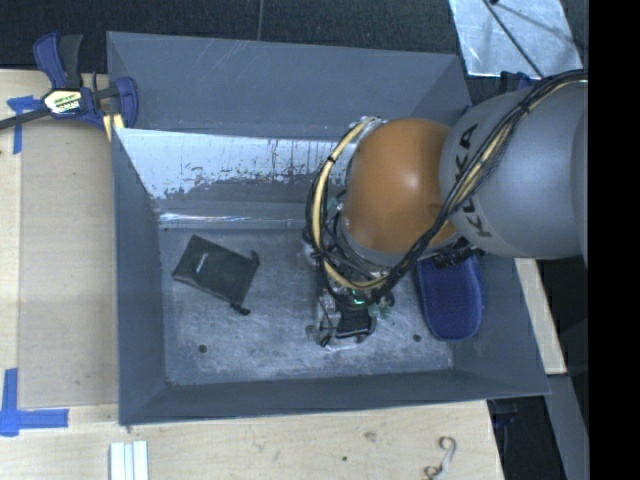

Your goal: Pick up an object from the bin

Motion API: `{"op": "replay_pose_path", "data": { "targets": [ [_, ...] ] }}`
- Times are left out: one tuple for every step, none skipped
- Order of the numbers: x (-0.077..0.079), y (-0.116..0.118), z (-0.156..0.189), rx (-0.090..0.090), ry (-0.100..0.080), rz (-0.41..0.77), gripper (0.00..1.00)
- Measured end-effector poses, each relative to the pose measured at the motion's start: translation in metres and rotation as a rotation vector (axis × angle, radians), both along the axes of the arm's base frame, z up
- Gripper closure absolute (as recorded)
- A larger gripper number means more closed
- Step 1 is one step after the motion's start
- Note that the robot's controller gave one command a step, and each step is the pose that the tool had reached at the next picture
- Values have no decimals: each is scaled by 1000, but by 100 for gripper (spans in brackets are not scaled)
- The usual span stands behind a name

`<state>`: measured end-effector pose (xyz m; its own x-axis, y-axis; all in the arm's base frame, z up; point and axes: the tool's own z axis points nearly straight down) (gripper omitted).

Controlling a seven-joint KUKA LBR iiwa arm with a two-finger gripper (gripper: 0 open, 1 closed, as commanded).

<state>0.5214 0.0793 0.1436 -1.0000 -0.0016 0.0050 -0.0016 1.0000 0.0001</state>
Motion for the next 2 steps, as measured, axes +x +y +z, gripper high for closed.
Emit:
{"op": "replay_pose_path", "data": {
  "targets": [
    [46, 53, -72, 2, -7, 185, 0],
    [48, 52, -68, 2, -13, 181, 100]
  ]
}}
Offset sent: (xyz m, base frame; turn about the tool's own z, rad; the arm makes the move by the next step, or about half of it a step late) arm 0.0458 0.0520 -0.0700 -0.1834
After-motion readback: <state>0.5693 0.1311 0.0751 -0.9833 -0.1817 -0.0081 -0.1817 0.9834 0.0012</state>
